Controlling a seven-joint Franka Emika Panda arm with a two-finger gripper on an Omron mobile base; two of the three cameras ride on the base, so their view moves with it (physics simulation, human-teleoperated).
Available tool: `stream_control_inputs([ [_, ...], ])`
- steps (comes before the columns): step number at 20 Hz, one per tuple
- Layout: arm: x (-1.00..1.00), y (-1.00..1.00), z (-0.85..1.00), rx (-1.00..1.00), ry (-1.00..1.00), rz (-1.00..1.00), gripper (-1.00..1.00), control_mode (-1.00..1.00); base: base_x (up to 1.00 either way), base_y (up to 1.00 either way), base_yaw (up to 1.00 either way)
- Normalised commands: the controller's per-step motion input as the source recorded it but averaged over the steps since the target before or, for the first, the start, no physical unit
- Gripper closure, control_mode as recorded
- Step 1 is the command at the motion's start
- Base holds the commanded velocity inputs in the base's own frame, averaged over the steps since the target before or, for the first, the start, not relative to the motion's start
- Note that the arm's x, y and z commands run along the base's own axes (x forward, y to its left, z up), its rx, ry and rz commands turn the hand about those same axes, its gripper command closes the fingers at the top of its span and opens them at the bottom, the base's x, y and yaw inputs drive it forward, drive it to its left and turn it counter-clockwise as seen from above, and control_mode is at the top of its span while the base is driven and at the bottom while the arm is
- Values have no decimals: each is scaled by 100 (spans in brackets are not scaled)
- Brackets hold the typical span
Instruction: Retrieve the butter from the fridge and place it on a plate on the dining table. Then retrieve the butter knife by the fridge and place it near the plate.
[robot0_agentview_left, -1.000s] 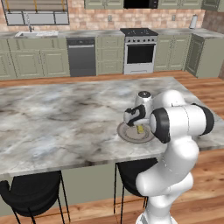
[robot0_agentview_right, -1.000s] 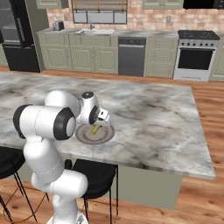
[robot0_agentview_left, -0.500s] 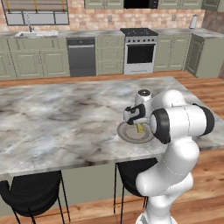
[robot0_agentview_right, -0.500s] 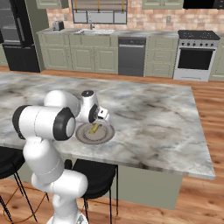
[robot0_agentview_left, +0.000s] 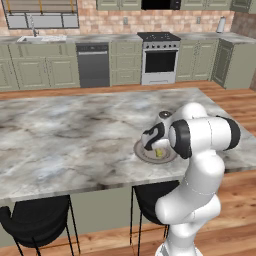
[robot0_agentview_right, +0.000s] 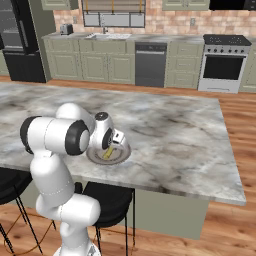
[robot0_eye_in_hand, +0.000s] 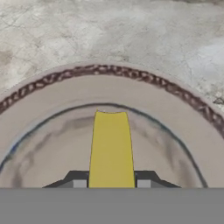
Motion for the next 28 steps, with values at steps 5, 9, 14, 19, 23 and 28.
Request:
stream_control_inputs([
  [5, 1, 0, 0, 0, 0, 0, -100, -100, 0, 0, 0],
  [9, 5, 0, 0, 0, 0, 0, -100, -100, 0, 0, 0],
  [14, 0, 0, 2, 0, 0, 0, -100, -100, 0, 0, 0],
  [19, -19, 0, 54, -3, 2, 0, -100, -100, 0, 0, 0],
  [23, -64, -7, 99, -1, 4, 0, -100, -100, 0, 0, 0],
  [28, -88, -13, 94, 0, 14, 0, -100, -100, 0, 0, 0],
])
